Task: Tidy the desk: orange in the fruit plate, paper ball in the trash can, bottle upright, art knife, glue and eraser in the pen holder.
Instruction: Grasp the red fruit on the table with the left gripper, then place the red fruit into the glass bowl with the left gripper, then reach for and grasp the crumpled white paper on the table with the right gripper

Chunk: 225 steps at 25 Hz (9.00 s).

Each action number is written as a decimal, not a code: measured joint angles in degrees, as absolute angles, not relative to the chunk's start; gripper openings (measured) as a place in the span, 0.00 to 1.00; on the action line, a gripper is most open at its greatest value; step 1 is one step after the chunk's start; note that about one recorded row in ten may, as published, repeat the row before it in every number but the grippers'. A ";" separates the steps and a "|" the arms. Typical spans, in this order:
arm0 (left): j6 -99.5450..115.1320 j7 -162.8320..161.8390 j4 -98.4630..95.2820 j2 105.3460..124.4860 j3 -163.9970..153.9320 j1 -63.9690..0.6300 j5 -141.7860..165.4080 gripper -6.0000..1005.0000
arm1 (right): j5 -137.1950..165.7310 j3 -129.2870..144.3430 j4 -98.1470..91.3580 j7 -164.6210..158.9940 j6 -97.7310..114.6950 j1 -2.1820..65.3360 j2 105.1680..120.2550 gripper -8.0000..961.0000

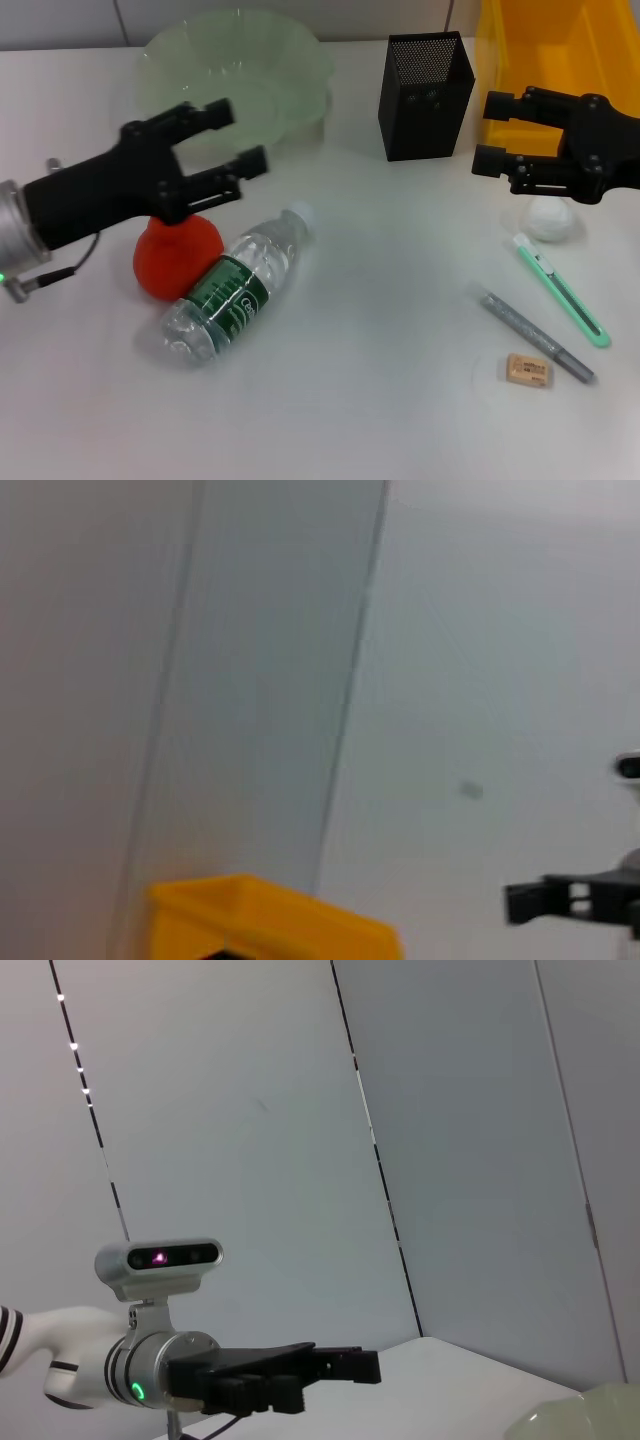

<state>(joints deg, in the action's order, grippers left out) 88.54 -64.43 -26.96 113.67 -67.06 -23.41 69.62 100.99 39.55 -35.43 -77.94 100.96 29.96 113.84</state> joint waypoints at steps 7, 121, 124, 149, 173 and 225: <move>82.61 -64.55 -26.73 112.68 -67.45 -20.29 69.89 0.75 | 100.99 39.55 -35.44 -77.94 100.95 30.15 113.81 0.85; 69.56 -70.86 -31.06 118.36 -53.69 -21.63 87.23 0.38 | 102.05 38.99 -35.38 -75.69 100.20 31.64 114.80 0.85; 70.15 -70.53 -32.00 118.58 -50.96 -24.16 84.57 0.33 | 101.99 38.95 -35.31 -75.69 99.95 31.63 114.79 0.85; 43.94 -66.79 -28.02 119.11 -55.04 -40.05 80.75 0.30 | 101.84 39.03 -35.13 -74.44 99.62 31.66 116.81 0.85; 83.40 -49.19 -15.03 119.16 -59.03 -26.18 64.99 0.81 | 120.27 54.71 -66.13 -125.63 85.20 34.08 118.94 0.85; 77.74 -49.69 -11.27 118.99 -59.50 -28.78 64.69 0.81 | 165.70 60.95 -52.17 -158.71 77.38 46.82 119.00 0.82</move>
